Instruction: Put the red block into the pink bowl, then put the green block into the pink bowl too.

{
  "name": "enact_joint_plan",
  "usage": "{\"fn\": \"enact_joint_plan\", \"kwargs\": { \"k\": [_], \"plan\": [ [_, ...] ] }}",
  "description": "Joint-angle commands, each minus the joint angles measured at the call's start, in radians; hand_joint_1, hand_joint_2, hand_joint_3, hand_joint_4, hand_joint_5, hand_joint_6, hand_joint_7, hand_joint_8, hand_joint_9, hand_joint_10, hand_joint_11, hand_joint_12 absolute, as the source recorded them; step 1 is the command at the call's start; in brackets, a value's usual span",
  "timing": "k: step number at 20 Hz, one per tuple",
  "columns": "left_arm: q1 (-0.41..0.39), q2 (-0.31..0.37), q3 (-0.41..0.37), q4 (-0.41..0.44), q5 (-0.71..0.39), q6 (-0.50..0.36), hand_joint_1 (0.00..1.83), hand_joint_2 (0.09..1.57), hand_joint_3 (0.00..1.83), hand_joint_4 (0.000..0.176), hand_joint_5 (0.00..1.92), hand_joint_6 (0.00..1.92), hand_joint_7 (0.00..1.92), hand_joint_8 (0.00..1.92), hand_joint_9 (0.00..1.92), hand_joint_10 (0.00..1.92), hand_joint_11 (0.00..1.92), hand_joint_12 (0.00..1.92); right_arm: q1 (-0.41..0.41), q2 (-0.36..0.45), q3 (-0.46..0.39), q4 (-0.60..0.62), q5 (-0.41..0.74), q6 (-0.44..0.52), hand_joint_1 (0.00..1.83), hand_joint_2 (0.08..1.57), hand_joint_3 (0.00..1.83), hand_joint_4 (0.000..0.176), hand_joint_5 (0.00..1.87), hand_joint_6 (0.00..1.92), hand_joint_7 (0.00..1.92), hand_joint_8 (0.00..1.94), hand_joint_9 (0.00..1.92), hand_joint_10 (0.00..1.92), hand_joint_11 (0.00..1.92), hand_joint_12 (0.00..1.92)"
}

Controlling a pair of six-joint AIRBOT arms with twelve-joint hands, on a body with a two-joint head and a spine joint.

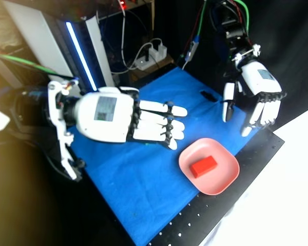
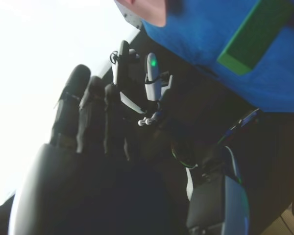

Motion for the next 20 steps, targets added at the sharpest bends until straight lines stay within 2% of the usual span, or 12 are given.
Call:
{"fn": "enact_joint_plan", "kwargs": {
  "k": [1,2,4,6,7,9,10,13,16,17,18,20],
  "plan": [
    [-0.006,0.013,-0.005,-0.013,-0.136,0.007,0.99,0.95,0.00,0.000,0.88,0.01,0.91,0.36,0.86,0.66,0.67,1.27,0.006,-0.006,-0.003,0.023,0.111,0.006,0.31,0.83,0.00,0.023,0.05,0.00,0.27,0.00,0.23,0.01,0.00,0.67],
    [-0.006,0.030,-0.025,-0.016,-0.142,0.029,0.89,0.90,0.00,0.000,0.79,0.00,0.90,0.13,0.86,0.37,0.59,1.11,-0.002,-0.013,-0.003,0.023,0.111,0.006,0.32,0.81,0.00,0.050,0.07,0.01,0.28,0.00,0.27,0.01,0.00,0.74],
    [-0.006,0.056,-0.063,-0.022,-0.157,0.064,0.85,0.88,0.00,0.007,0.69,0.00,0.82,0.01,0.81,0.09,0.40,1.11,-0.012,-0.021,-0.003,0.023,0.111,0.006,0.30,0.84,0.00,0.025,0.08,0.00,0.27,0.00,0.31,0.01,0.00,0.89],
    [-0.006,0.086,-0.103,-0.024,-0.186,0.091,0.85,0.86,0.00,0.025,0.62,0.00,0.70,0.00,0.75,0.02,0.34,1.04,-0.027,-0.029,-0.004,0.023,0.111,0.006,0.34,0.81,0.00,0.016,0.08,0.00,0.27,0.00,0.30,0.01,0.00,0.91],
    [-0.005,0.096,-0.117,-0.024,-0.197,0.094,0.87,0.85,0.00,0.036,0.60,0.00,0.67,0.00,0.72,0.00,0.33,0.98,-0.033,-0.031,-0.004,0.023,0.111,0.006,0.37,0.81,0.00,0.000,0.09,0.00,0.29,0.01,0.30,0.00,0.00,0.90],
    [0.004,0.123,-0.154,-0.024,-0.233,0.104,0.87,0.85,0.00,0.037,0.60,0.00,0.67,0.00,0.72,0.00,0.34,0.97,-0.046,-0.037,-0.004,0.024,0.111,0.006,0.37,0.81,0.00,0.000,0.09,0.00,0.29,0.01,0.30,0.00,0.00,0.90],
    [0.013,0.145,-0.184,-0.023,-0.263,0.115,0.88,0.84,0.00,0.046,0.48,0.00,0.53,0.00,0.60,0.00,0.10,0.84,-0.053,-0.038,-0.004,0.025,0.111,0.006,0.38,0.81,0.00,0.000,0.16,0.00,0.33,0.00,0.34,0.01,0.00,1.03],
    [0.021,0.181,-0.236,-0.019,-0.301,0.149,0.87,0.83,0.00,0.062,0.43,0.00,0.46,0.00,0.54,0.00,0.14,0.84,-0.065,-0.038,-0.005,0.034,0.111,0.006,0.36,0.80,0.00,0.000,0.19,0.00,0.36,0.00,0.37,0.01,0.00,1.08],
    [0.054,0.218,-0.295,-0.013,-0.382,0.153,0.86,0.79,0.00,0.091,0.41,0.00,0.44,0.00,0.48,0.00,0.25,0.67,-0.082,-0.040,-0.005,0.035,0.111,0.006,0.33,0.79,0.00,0.000,0.21,0.01,0.38,0.01,0.40,0.01,0.04,1.10],
    [0.066,0.228,-0.310,-0.013,-0.408,0.153,0.86,0.79,0.00,0.091,0.41,0.00,0.43,0.00,0.48,0.00,0.25,0.66,-0.088,-0.040,-0.006,0.038,0.111,0.006,0.33,0.79,0.00,0.000,0.22,0.01,0.38,0.01,0.40,0.01,0.05,1.10],
    [0.081,0.239,-0.328,-0.013,-0.437,0.153,0.85,0.76,0.00,0.126,0.35,0.00,0.34,0.00,0.38,0.00,0.09,0.83,-0.093,-0.040,-0.006,0.041,0.111,0.006,0.32,0.81,0.00,0.000,0.27,0.00,0.42,0.00,0.44,0.01,0.05,1.16],
    [0.100,0.254,-0.351,-0.011,-0.481,0.153,0.88,0.75,0.00,0.124,0.35,0.00,0.33,0.00,0.37,0.00,0.03,0.90,-0.095,-0.041,-0.006,0.044,0.111,0.006,0.34,0.81,0.00,0.000,0.28,0.01,0.44,0.01,0.45,0.02,0.05,1.17]
  ]
}}
